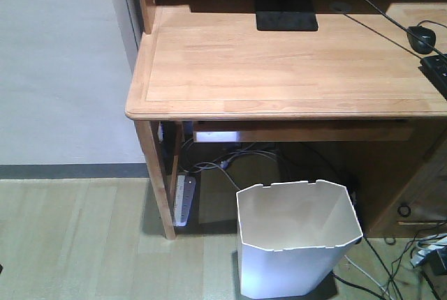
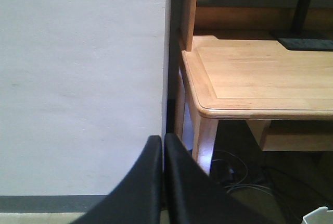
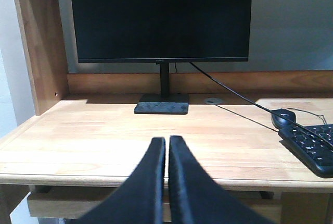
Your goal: Move trash bin to bedside with robot
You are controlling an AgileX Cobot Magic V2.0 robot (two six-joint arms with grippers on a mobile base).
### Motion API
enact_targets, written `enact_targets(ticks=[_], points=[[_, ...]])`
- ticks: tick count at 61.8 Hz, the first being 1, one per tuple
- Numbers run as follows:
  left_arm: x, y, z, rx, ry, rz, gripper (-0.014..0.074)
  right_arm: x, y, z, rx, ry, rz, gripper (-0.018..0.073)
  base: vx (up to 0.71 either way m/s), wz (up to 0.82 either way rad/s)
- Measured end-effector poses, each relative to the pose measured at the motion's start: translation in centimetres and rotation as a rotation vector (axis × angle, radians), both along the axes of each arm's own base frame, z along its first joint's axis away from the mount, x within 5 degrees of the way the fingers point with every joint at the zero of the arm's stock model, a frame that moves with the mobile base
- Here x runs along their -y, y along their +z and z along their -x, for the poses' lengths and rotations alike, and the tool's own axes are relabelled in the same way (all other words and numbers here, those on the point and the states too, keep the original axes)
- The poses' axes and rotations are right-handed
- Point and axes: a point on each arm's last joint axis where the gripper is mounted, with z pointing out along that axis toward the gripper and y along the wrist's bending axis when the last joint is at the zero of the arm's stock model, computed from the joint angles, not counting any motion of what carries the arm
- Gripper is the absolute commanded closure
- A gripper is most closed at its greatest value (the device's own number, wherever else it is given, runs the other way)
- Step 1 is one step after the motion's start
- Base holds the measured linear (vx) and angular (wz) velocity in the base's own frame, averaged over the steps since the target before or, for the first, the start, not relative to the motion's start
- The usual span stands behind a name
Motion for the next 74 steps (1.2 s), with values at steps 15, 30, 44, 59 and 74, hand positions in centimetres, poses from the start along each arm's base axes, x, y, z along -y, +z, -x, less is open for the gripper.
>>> enact_targets(ticks=[15,30,44,59,74], points=[[0.0,0.0,0.0,0.0,0.0,0.0,0.0602,0.0,0.0,0.0,0.0,0.0,0.0,0.057,0.0,0.0],[0.0,0.0,0.0,0.0,0.0,0.0,0.0602,0.0,0.0,0.0,0.0,0.0,0.0,0.057,0.0,0.0],[0.0,0.0,0.0,0.0,0.0,0.0,0.0602,0.0,0.0,0.0,0.0,0.0,0.0,0.057,0.0,0.0],[0.0,0.0,0.0,0.0,0.0,0.0,0.0602,0.0,0.0,0.0,0.0,0.0,0.0,0.057,0.0,0.0],[0.0,0.0,0.0,0.0,0.0,0.0,0.0602,-0.01,0.17,0.01,0.018,0.001,-0.001,0.057,0.0,0.0]])
